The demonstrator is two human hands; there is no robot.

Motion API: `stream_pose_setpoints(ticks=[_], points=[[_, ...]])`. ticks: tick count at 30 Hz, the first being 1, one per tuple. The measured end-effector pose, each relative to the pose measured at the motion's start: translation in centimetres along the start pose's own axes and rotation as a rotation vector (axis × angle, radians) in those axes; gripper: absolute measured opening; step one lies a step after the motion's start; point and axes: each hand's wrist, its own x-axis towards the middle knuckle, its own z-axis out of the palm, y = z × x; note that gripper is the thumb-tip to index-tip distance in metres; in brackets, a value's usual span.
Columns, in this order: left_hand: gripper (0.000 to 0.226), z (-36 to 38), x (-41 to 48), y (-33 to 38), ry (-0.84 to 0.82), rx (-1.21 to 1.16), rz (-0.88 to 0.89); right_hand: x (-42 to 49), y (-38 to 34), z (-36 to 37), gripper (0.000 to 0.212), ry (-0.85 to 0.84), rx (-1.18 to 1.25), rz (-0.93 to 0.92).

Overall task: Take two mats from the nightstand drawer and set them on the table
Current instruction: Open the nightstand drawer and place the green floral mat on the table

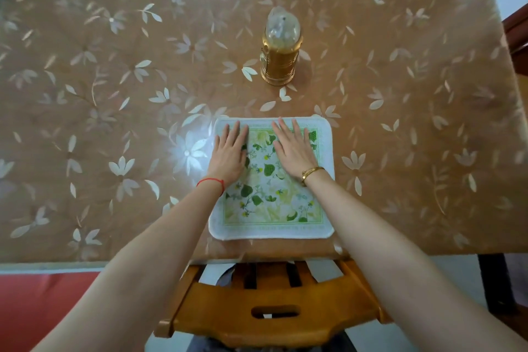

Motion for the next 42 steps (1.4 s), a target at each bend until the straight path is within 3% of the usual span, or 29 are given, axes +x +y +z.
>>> stream_pose_setpoints(ticks=[5,14,19,21,31,42], points=[[0.062,0.5,0.1,-1.2,0.026,0.010,-0.005,0.1,1.3,0.2,0.053,0.001,0.023,-0.018],[0.089,-0.4,0.7,-2.0,-0.014,-0.055,-0.113,-2.2,5.9,-1.3,0.055,0.080,0.039,0.158],[0.079,-0.9,-0.5,-1.4,-0.067,0.031,-0.139,-4.1,7.0,-1.4,0.058,0.125,0.044,0.302],[0.073,-0.2,-2.1,-0.9,-0.053,0.071,-0.125,-5.4,6.5,-0.8,0.058,0.136,0.026,0.271],[0.066,3.8,-8.9,-0.2,-0.110,0.088,-0.151,-10.2,4.6,2.2,0.063,-0.032,0.033,0.172],[0.076,3.6,-13.4,-1.2,-0.134,0.016,-0.156,-15.0,4.9,2.1,0.074,-0.096,0.000,0.264]])
